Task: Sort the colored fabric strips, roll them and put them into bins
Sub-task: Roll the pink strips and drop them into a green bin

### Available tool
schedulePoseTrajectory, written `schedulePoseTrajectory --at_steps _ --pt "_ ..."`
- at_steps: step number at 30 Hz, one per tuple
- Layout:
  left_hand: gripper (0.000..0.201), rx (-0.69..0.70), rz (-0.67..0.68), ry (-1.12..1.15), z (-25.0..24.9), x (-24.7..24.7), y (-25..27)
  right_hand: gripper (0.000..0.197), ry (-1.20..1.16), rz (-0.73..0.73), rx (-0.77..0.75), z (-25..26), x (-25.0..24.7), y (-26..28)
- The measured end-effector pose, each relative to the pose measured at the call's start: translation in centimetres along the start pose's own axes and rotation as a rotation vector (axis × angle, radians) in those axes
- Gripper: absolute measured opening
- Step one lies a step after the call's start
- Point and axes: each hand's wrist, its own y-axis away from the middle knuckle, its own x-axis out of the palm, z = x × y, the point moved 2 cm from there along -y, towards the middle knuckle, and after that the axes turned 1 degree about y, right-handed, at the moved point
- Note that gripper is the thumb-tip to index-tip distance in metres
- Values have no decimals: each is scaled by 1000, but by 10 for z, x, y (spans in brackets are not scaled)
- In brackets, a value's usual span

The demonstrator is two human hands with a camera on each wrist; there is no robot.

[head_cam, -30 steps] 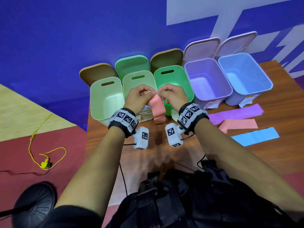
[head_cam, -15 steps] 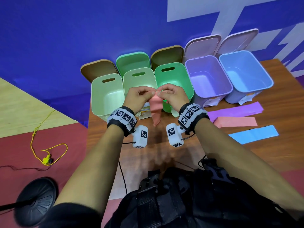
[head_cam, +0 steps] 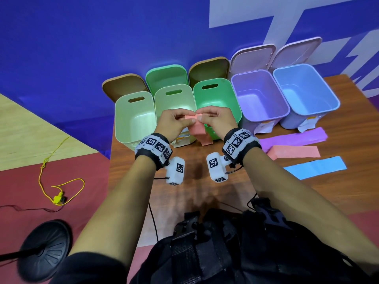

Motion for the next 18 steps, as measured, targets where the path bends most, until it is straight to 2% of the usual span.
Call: schedulePoseTrajectory --at_steps 10,18 --pt "19 25 -7 35 0 2 -1 14 -81 -33 -10 5 -5 4" --pt "7 81 -14 -44 -1 1 -1 3 11 -45 -33 2 -4 3"
